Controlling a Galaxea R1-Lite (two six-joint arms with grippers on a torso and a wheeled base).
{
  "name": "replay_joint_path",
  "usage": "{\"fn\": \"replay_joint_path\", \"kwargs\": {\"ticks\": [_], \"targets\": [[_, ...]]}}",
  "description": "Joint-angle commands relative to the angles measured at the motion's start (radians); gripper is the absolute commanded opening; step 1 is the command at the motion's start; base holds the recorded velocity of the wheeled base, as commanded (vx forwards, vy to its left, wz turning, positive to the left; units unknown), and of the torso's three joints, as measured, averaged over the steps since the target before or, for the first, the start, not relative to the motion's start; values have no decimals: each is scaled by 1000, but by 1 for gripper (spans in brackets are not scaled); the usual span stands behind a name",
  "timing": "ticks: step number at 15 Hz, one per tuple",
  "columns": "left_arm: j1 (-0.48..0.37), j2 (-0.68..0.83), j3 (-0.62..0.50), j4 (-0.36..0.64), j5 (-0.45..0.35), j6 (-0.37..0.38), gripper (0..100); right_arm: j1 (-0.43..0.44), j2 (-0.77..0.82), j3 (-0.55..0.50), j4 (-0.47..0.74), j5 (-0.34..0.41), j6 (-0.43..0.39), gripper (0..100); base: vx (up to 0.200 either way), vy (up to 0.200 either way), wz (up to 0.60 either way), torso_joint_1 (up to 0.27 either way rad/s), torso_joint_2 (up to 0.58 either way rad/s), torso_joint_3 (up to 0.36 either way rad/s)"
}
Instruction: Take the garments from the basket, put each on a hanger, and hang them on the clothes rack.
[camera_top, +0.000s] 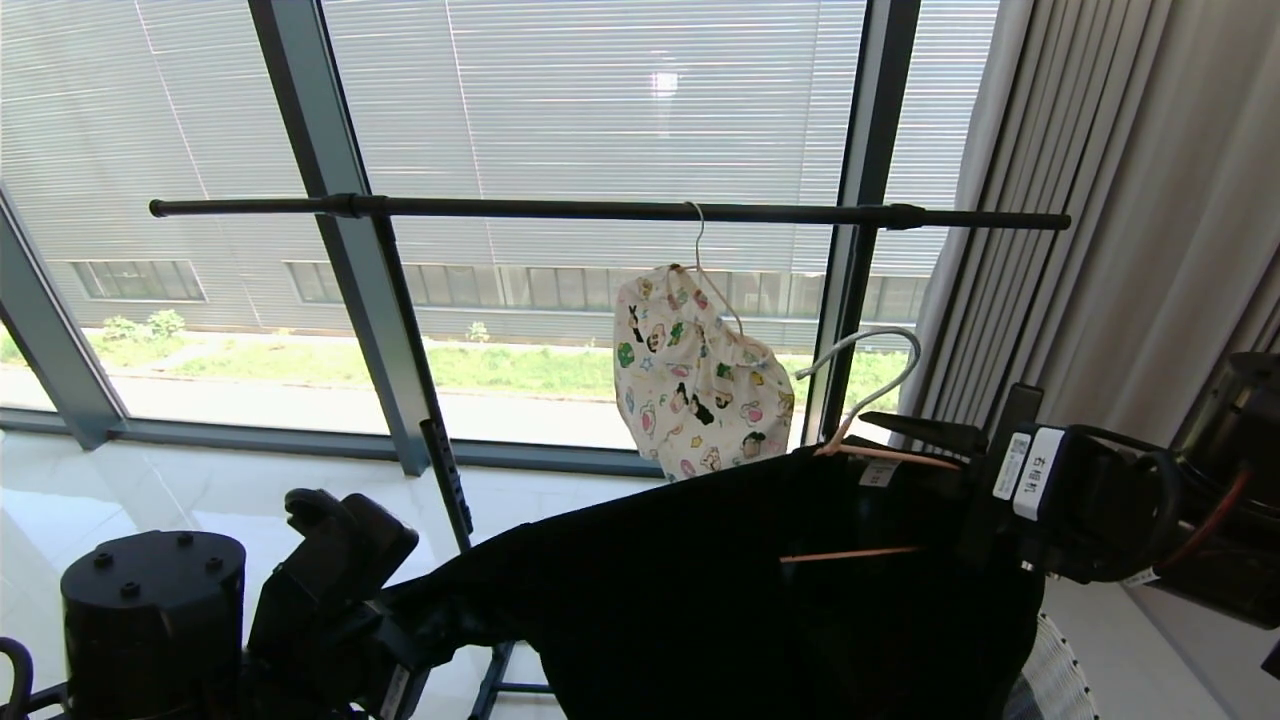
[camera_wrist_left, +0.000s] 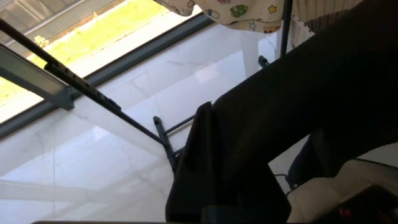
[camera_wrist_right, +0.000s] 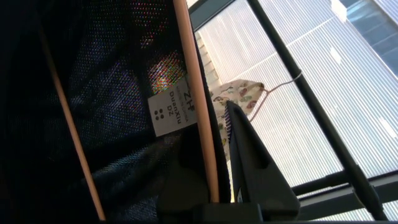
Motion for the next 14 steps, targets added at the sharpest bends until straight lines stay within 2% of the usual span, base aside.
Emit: {"fn": "replay_joint_path", "kwargs": {"ticks": [1, 3, 6, 7, 9, 12, 13, 14], "targets": [[108, 11, 8, 0, 5, 3, 0, -12, -7, 5, 0, -1, 3, 0, 0, 0, 0, 0, 0, 0], [128, 1, 6, 0, 5, 6, 0, -20, -7, 4, 0, -11, 32, 0, 0, 0, 0, 0, 0, 0], [99, -4, 6, 0, 7, 45, 0, -20, -7, 5, 0, -31, 34, 0, 0, 0, 0, 0, 0, 0], [94, -5, 3, 0, 5, 45, 100, -20, -7, 7, 0, -34, 34, 0, 0, 0, 0, 0, 0, 0], [94, -18, 6, 0, 7, 43, 100, -20, -11, 24, 0, -87, 40, 0, 0, 0, 0, 0, 0, 0], [97, -61, 8, 0, 19, 40, 100, -20, -31, 126, 1, -273, 140, 0, 0, 0, 0, 0, 0, 0], [99, -78, 6, 0, 62, 40, 100, -21, -34, 183, 1, -377, 209, 0, 0, 0, 0, 0, 0, 0], [99, -78, 6, 0, 64, 40, 100, -21, -34, 188, 1, -383, 213, 0, 0, 0, 0, 0, 0, 0]]}}
